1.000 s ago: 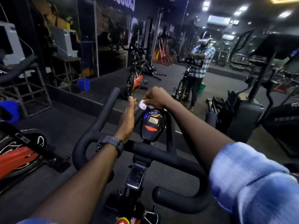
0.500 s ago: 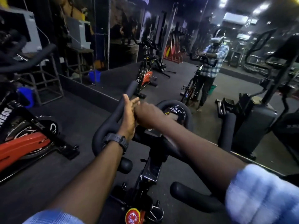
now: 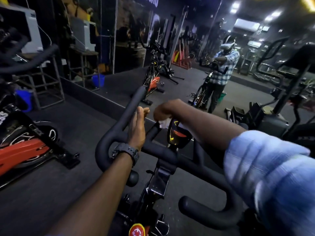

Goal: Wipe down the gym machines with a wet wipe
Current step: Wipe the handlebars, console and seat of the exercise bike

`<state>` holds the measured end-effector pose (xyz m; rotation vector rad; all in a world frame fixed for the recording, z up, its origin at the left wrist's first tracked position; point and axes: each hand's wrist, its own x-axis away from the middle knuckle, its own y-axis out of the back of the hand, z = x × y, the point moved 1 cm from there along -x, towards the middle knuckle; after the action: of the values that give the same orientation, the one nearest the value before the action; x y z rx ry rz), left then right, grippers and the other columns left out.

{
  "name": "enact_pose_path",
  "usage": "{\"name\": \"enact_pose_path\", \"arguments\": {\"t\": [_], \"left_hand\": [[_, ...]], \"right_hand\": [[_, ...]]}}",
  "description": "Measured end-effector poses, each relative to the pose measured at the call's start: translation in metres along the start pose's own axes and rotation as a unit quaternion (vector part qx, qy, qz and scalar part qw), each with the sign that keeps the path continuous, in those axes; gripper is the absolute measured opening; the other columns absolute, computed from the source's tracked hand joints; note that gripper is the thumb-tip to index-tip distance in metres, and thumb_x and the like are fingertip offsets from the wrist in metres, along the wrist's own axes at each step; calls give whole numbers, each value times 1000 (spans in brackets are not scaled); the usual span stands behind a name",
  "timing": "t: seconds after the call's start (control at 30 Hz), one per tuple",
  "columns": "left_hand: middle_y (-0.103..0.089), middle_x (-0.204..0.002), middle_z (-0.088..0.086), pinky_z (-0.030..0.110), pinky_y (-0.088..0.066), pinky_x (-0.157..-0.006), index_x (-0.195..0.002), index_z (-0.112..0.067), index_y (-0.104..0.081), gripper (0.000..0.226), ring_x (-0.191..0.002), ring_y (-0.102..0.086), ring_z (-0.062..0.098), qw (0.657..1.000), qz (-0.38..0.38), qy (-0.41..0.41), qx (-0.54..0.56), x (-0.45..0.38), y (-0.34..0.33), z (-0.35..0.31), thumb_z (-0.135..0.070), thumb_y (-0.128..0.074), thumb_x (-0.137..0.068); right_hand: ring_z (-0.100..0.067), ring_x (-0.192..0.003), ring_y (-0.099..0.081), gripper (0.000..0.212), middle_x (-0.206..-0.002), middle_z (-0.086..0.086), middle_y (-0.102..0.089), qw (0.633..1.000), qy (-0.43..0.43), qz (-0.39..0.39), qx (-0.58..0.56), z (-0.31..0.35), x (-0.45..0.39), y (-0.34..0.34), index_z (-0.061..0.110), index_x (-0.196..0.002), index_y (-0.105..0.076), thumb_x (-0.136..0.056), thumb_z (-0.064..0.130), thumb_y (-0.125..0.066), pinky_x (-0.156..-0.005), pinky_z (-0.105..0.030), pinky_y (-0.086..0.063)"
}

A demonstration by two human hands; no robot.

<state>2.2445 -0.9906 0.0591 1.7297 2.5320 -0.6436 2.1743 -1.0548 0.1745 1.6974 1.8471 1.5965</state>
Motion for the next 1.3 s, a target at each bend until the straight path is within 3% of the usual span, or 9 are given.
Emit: {"name": "enact_pose_path", "arguments": {"t": [0.2,0.37,0.5,0.6,0.73,0.9,1.07,1.23,1.3], "left_hand": [[-47,-151,-3,44,-33,-117,-132,-29,-55,78,-140,-41,11,998,35,55,14,-7,-9,-8,-79,-15,-87],[-60,-139,6,30,-48,-97,-131,-20,-60,96,-123,-60,16,994,-39,57,83,-14,-7,2,-93,-29,-77],[-58,-140,0,30,-43,-101,-127,-23,-59,88,-132,-51,10,997,-66,18,38,-9,-4,5,-85,-27,-73],[-63,-135,5,32,-43,-97,-130,-15,-58,81,-129,-54,14,998,-54,25,20,-8,-7,5,-72,-23,-84],[-68,-127,3,36,-44,-102,-124,-21,-61,90,-125,-59,17,998,-5,59,-17,-13,-19,-2,-85,-12,-85],[-67,-127,14,28,-49,-95,-125,-10,-62,82,-123,-62,26,996,45,63,-38,-26,-61,-11,-69,-13,-95],[-66,-127,16,22,-53,-88,-126,-5,-61,83,-117,-64,22,994,83,45,-58,-33,-85,-16,-65,-12,-99],[-69,-120,14,35,-51,-98,-111,-13,-66,77,-108,-67,21,995,80,39,-38,-30,-86,-6,-71,-20,-92],[-71,-118,11,39,-49,-102,-108,-16,-68,78,-112,-67,23,995,74,31,-55,-30,-84,-4,-77,-24,-89]], "right_hand": [[-16,-63,-42,30,-80,-3,-47,999,-30,23,2,-16,-7,20,15,-71,-45,-101,19,-41,-52,-22,-33],[-19,-120,-51,42,-126,-13,-53,993,30,-99,-62,11,-20,-1,4,-138,-50,-104,27,-41,-99,-27,-37],[-13,-63,-46,29,-86,-8,-51,995,58,-36,-79,-19,-28,9,15,-74,-52,-101,24,-45,-53,-20,-37],[-17,-58,-44,21,-74,-7,-48,975,54,36,-212,-75,-21,0,11,-75,-52,-94,11,-44,-49,-22,-41],[-11,-45,-53,34,-49,2,-55,852,78,-53,-515,-112,9,-45,10,-65,-49,-96,-1,-41,-44,-20,-41],[-13,-64,-56,20,-78,-3,-61,596,60,-198,-776,-108,4,-115,17,-86,-61,-101,16,-48,-57,-24,-48],[-14,-46,-44,29,-58,-3,-48,321,83,-128,-935,-82,22,-157,14,-76,-53,-100,28,-45,-45,-21,-40],[-25,-54,-58,36,-67,-14,-63,344,0,-101,-933,-59,41,-202,5,-82,-60,-102,29,-42,-56,-31,-49],[-23,-56,-57,32,-67,-13,-60,304,43,-56,-950,-64,42,-196,6,-78,-57,-101,22,-41,-59,-30,-50]]}}
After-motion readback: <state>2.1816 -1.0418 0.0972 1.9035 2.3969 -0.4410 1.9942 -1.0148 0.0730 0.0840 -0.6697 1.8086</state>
